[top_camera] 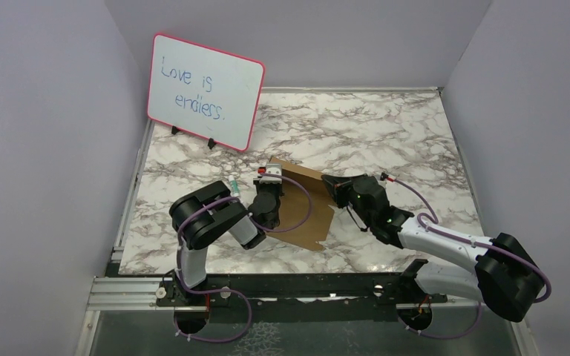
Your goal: Fold the paper box
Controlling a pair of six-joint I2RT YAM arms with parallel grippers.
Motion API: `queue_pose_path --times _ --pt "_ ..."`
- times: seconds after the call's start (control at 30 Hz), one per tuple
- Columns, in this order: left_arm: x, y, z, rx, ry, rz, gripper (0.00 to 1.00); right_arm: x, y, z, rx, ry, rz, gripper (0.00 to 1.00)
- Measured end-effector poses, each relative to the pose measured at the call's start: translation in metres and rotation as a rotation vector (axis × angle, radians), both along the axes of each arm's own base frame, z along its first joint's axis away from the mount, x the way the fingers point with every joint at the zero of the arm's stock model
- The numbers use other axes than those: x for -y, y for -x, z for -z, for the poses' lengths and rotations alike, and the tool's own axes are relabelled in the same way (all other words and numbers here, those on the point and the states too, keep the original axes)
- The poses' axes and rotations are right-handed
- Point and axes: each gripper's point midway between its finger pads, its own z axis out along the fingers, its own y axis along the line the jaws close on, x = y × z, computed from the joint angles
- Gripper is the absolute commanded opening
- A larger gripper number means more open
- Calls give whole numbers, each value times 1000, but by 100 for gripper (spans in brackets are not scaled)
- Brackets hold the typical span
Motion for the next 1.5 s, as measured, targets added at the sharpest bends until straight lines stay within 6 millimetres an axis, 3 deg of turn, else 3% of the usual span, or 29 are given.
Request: queue_pose_path --times 0.5,0.7,1.07,1.27,1.5 --pt "-8 -5 7 -5 -42 -138 51 -5 3 1 2 1 -11 1" --pt "-17 2 21 -41 -48 -131 60 -5 4 0 5 2 -12 1" --pt "-29 28 20 -74 6 -11 68 -4 3 -3 13 9 -9 1" --pt "-29 40 36 -121 15 82 71 -4 3 -3 16 14 -11 1" --pt "-23 38 36 -127 52 150 72 -4 3 -3 17 18 -10 1"
